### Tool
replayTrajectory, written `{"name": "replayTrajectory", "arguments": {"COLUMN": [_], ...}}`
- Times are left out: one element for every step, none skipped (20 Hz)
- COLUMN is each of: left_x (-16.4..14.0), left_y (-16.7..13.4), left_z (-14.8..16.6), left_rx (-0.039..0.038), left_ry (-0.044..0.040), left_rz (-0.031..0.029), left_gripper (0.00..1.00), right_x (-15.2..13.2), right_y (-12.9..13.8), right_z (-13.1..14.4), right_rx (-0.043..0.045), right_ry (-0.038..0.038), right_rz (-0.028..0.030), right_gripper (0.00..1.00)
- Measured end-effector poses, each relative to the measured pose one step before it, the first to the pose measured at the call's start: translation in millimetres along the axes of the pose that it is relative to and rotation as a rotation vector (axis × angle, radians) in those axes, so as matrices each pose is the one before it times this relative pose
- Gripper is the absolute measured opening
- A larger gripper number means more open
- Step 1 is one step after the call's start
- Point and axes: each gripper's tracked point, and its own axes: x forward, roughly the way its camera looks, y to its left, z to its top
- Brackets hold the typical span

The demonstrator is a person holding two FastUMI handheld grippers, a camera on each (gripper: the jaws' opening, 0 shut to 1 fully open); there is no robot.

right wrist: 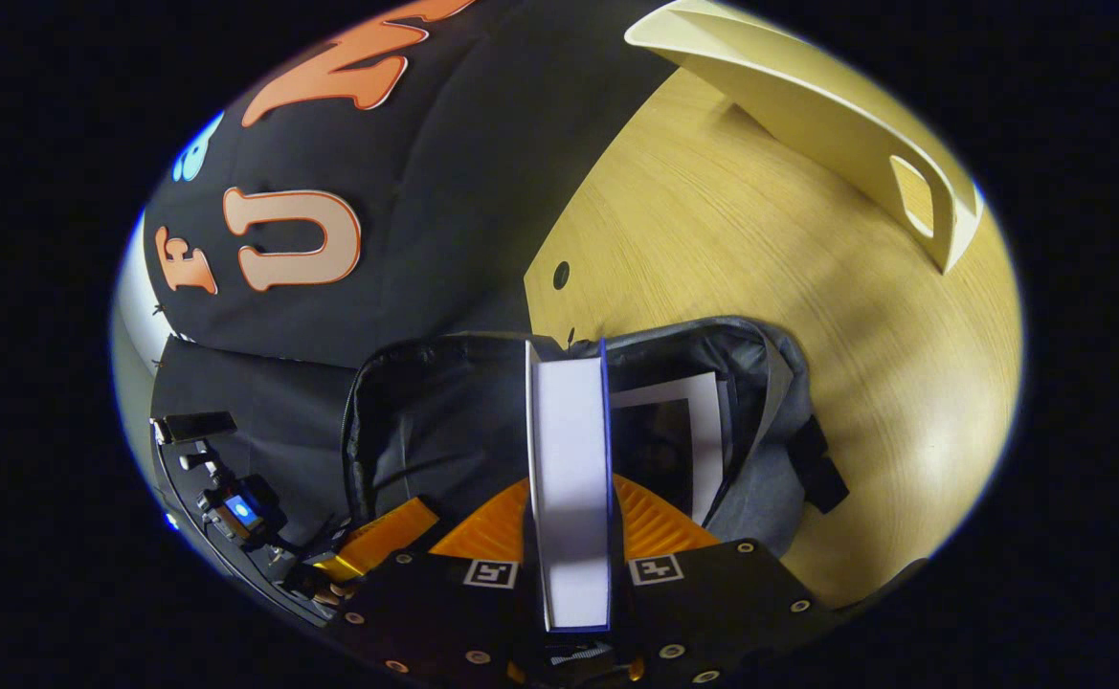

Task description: Open the schoolbag, grab two books from the bookshelf and put them into the schoolbag.

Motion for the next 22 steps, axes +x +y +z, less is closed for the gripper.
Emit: {"name": "replayTrajectory", "arguments": {"left_x": [0.27,0.72,0.92,-1.20,2.06,0.59,1.44,-0.60,0.59,0.00,1.52,0.01,0.40,0.99,-0.11,-0.24,1.92,2.30,3.21,1.89,2.82,2.62], "left_y": [-4.26,-3.71,-2.82,-1.95,-2.81,-1.45,-3.37,-3.07,-2.36,-1.06,-1.72,-0.85,-0.42,0.71,-0.40,2.50,1.31,0.76,-0.85,-1.49,-2.73,-2.23], "left_z": [1.30,1.81,2.16,0.91,1.81,-0.20,1.34,-0.35,1.11,0.90,1.69,-0.51,-0.53,-2.51,-0.42,-3.39,-3.26,-0.74,-0.51,-3.96,-2.35,-3.41], "left_rx": [0.00427,0.00739,0.00591,0.00559,0.00197,0.00181,0.00146,0.00331,0.00265,0.00283,0.00062,0.00166,-0.00286,0.00102,0.00287,0.00049,0.00147,0.00206,-0.00029,-0.00800,-0.00838,-0.00637], "left_ry": [0.00239,-0.00333,0.00016,-0.00149,0.00113,0.00189,0.00124,0.00069,0.00093,-0.00179,-0.00198,0.00077,0.00014,0.00193,-0.00182,0.00100,0.00427,-0.00504,0.00044,0.00303,0.00401,0.00309], "left_rz": [-0.00528,-0.00204,-0.00340,-0.00095,-0.00212,-0.00028,-0.00278,-0.00100,0.00022,0.00186,0.00077,0.00269,0.00504,0.00777,0.00491,0.00858,0.01120,0.01246,0.00441,0.00079,-0.00227,-0.00158], "left_gripper": [0.06,0.06,0.06,0.06,0.06,0.07,0.07,0.06,0.06,0.06,0.07,0.06,0.06,0.06,0.06,0.06,0.06,0.06,0.06,0.06,0.06,0.06], "right_x": [4.18,3.64,5.62,3.77,2.91,3.57,3.97,3.87,4.36,5.30,4.83,4.60,4.47,2.46,-3.14,-1.67,-1.46,-2.23,-4.56,-4.82,-3.03,-4.48], "right_y": [-0.07,0.59,1.36,-0.02,-0.55,-0.28,-0.40,0.40,0.18,-0.05,-0.14,-0.30,-0.78,0.78,-6.05,-8.82,-8.36,-9.61,-4.11,-3.60,0.90,1.54], "right_z": [-2.84,-0.40,-1.62,-0.63,-1.58,-0.69,-2.14,-0.75,0.07,0.00,0.25,-0.49,-3.59,-1.18,-3.06,2.41,6.60,2.62,-0.62,2.67,3.69,5.10], "right_rx": [0.00398,0.00311,0.00154,0.00373,0.00574,0.00312,0.00450,0.00008,-0.00037,-0.00082,0.00203,0.00307,0.00658,0.00071,-0.01884,-0.04005,-0.05257,-0.04956,-0.02710,-0.01236,0.00122,0.00176], "right_ry": [0.00774,-0.00143,0.00746,0.00503,0.00267,0.00181,0.00274,0.00327,-0.00345,-0.00041,-0.00164,0.00388,0.00944,0.00812,0.01578,-0.00821,-0.01701,0.00832,-0.00296,-0.00034,-0.00391,-0.00904], "right_rz": [0.00671,0.00849,0.00873,0.00881,0.00723,0.00456,0.00293,0.00426,0.00251,0.00507,0.00276,0.00022,-0.00954,-0.00786,-0.04202,-0.05762,-0.03894,-0.03892,-0.03194,-0.02518,-0.00182,0.00187], "right_gripper": [0.28,0.28,0.28,0.28,0.28,0.28,0.28,0.28,0.28,0.28,0.28,0.28,0.28,0.30,0.31,0.36,0.41,0.47,0.51,0.65,0.71,0.79]}}
